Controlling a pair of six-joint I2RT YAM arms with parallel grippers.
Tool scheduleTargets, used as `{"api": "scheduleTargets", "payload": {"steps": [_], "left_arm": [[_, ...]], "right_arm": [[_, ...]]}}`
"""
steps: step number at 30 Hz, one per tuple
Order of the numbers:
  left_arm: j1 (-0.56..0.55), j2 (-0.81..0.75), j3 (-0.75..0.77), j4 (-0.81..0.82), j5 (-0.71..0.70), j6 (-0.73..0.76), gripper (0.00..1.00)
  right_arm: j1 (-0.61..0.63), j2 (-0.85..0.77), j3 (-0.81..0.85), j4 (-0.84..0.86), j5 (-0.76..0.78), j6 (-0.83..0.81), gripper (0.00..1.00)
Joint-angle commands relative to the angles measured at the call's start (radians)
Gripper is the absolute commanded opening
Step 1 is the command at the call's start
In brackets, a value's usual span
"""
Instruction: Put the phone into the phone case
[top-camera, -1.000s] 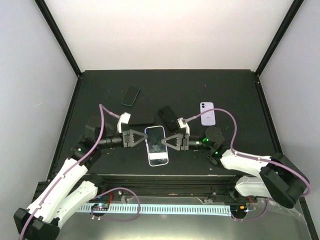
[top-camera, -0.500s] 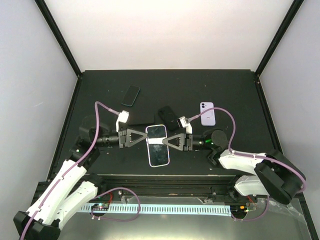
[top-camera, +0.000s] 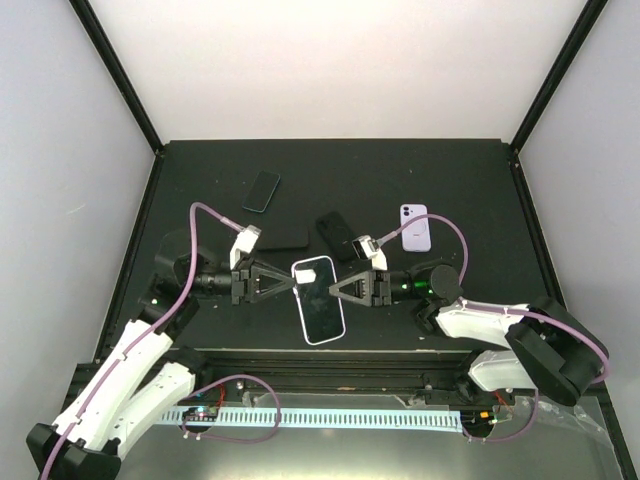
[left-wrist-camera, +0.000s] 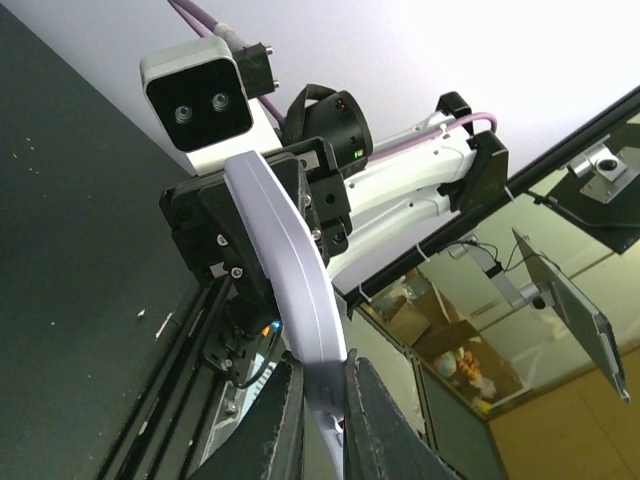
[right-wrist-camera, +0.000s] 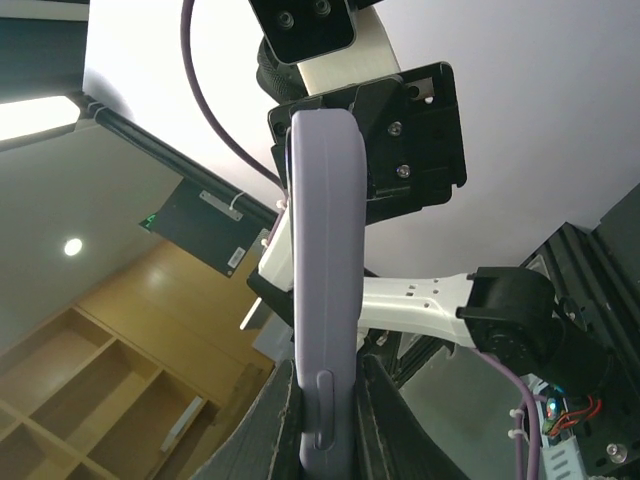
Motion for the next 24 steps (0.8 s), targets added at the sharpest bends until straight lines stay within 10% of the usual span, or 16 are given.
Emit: {"api": "scheduleTargets", "payload": {"steps": [1, 10, 24], "left_arm": [[-0.015, -0.019, 0.061, -0.083, 0.099, 0.163, 0.07], [-0.031, -0.007, 0.077, -0.190, 0.013, 0.229, 0.10], [-0.044, 0.039, 0.180, -0.447, -0.255, 0.323, 0.20]], "right_arm": [[0.003, -0.022, 0.055, 0.092, 0.037, 0.066, 0.02], [0.003, -0.047, 0.093, -0.002, 0.031, 0.007, 0.02], [0.005, -0.272, 0.172, -0.611, 0.092, -0.420, 0.02]]}}
